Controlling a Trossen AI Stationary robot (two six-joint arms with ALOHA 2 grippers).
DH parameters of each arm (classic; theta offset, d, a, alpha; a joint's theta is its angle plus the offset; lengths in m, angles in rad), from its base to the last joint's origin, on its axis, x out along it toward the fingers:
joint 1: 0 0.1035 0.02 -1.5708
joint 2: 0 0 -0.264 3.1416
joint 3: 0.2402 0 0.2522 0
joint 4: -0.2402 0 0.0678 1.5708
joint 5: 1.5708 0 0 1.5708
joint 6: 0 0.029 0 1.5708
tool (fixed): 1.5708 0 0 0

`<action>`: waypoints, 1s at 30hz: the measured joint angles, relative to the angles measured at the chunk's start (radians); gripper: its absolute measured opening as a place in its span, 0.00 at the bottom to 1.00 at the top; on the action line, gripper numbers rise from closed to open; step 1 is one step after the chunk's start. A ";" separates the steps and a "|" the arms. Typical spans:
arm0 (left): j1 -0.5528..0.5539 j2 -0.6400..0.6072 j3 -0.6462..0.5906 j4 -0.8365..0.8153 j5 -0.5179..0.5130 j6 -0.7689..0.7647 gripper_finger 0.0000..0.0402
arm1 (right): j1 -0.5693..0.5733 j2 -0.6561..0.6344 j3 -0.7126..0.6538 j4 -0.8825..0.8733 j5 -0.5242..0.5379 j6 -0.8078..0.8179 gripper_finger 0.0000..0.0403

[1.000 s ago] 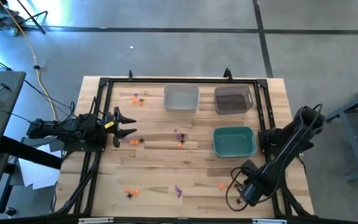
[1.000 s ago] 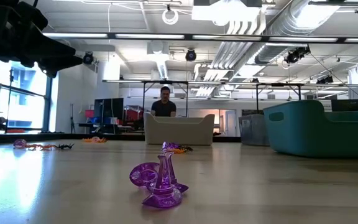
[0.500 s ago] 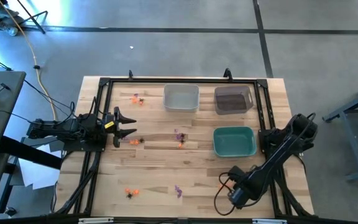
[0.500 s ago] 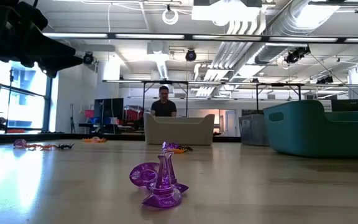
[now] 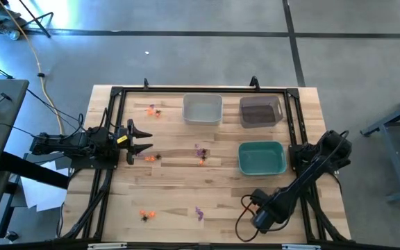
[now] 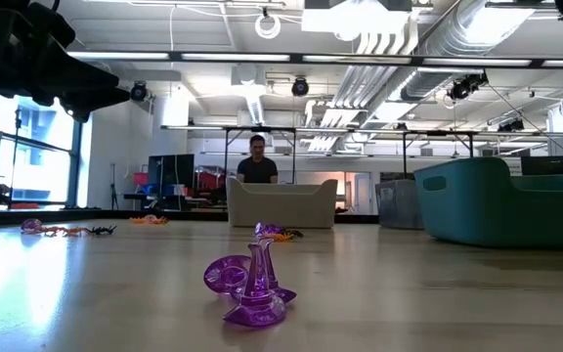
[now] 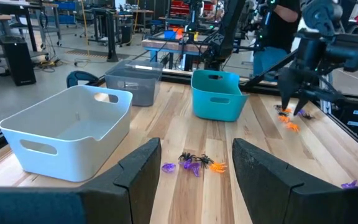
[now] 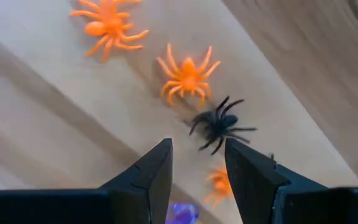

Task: Sort Halloween decoration
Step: Put the black spider toy into the black bin

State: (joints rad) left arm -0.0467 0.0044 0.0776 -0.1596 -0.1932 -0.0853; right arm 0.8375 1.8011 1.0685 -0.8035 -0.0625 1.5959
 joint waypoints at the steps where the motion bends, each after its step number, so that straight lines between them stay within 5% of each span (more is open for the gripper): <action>1: 0.000 0.000 0.000 0.000 0.000 0.000 0.46 | 0.000 0.000 -0.014 0.010 0.001 0.001 0.35; 21: 0.000 0.000 0.000 0.000 0.000 0.000 0.46 | 0.000 -0.004 -0.068 0.053 0.033 0.009 0.34; 30: 0.000 0.000 0.000 0.000 0.000 0.000 0.46 | 0.000 -0.002 -0.070 0.042 0.043 0.044 0.05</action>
State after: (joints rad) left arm -0.0465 0.0043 0.0776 -0.1596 -0.1932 -0.0853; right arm 0.8379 1.7996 0.9985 -0.7616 -0.0194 1.6400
